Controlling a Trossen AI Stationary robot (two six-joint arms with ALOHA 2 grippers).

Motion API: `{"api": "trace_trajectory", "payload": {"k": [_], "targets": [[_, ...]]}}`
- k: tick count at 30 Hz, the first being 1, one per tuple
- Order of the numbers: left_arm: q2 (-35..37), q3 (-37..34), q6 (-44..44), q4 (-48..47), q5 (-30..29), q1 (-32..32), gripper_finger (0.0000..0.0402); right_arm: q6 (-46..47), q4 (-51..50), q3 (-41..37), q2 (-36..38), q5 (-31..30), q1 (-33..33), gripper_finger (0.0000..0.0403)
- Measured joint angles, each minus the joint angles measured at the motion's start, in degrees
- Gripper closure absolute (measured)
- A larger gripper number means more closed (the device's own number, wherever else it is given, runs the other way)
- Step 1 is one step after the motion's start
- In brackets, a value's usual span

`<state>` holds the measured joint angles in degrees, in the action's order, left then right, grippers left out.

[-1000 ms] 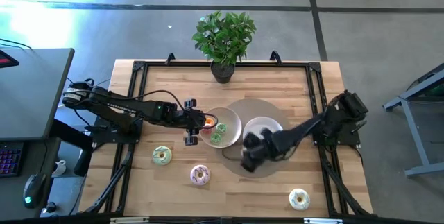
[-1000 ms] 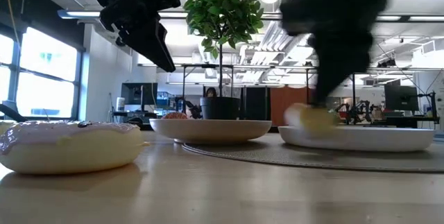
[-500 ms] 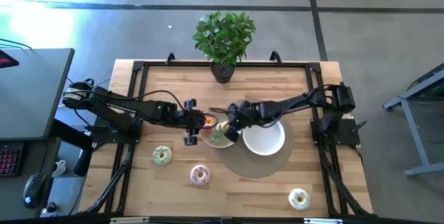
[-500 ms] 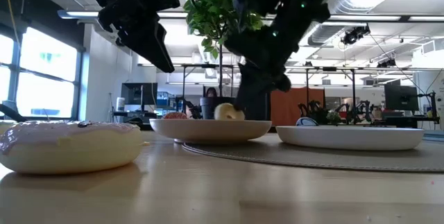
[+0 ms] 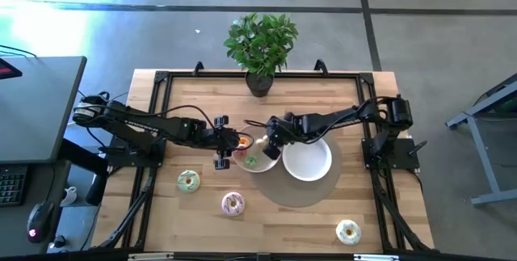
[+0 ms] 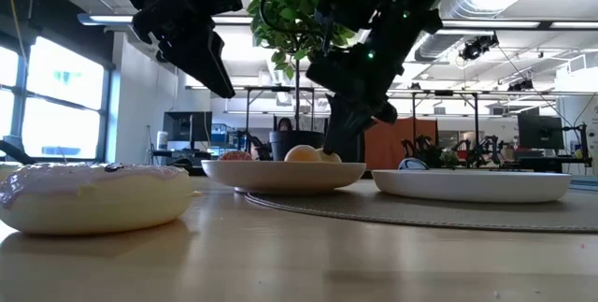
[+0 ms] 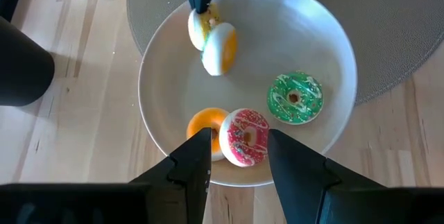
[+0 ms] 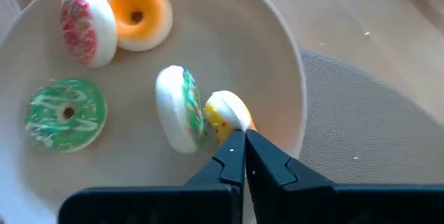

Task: Pick & Place donuts
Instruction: Put the small yellow donut into the left white plate, then put the big white donut into the right white plate

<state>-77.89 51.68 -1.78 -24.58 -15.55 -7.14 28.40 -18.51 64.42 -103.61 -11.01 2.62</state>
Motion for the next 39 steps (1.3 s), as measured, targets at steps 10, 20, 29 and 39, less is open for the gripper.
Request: {"api": "trace_trajectory", "payload": {"k": [10, 20, 29, 39], "targets": [[0.0, 0.0, 0.0, 0.11, -0.02, 0.0, 0.0263, -0.68, -0.1, 0.0, 0.0, 0.79, -0.38, 0.032], [0.0, 0.0, -0.02, 0.46, 0.0, 0.0, 0.0263, -6.69, 0.03, 0.0, 0.0, -6.53, 0.09, 0.0273], [0.0, 0.0, -0.02, 0.46, -0.02, 0.0, 0.0263, -4.46, 0.98, 0.0, 2.83, 6.13, -1.57, 0.0273], [0.0, 0.0, -0.13, 0.59, 3.08, -0.02, 0.0263, 10.63, -11.26, 0.04, 8.98, 17.47, -14.17, 0.0272]]}}
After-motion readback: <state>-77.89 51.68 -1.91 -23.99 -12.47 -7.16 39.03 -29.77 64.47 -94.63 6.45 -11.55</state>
